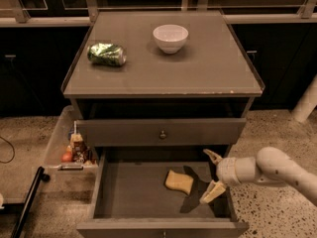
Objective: Place sponge into middle drawer
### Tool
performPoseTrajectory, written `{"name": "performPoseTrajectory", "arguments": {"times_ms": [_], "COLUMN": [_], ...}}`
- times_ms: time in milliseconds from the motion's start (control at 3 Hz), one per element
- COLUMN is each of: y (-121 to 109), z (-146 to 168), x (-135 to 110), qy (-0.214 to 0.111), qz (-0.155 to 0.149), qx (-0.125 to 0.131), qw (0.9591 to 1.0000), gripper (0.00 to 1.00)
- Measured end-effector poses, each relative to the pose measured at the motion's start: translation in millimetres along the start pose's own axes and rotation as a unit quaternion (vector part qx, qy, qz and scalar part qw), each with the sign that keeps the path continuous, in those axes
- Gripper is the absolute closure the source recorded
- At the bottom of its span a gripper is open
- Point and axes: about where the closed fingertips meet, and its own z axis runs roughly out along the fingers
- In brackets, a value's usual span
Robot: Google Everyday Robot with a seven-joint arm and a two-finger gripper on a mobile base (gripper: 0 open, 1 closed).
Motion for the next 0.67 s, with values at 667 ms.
{"name": "performPoseTrajectory", "arguments": {"times_ms": [667], "y": [24], "z": [-82], "x": [-44], "qy": [-0.007], "qz": [-0.04], "qx": [0.005], "qw": [0.9991], "gripper": [0.0]}}
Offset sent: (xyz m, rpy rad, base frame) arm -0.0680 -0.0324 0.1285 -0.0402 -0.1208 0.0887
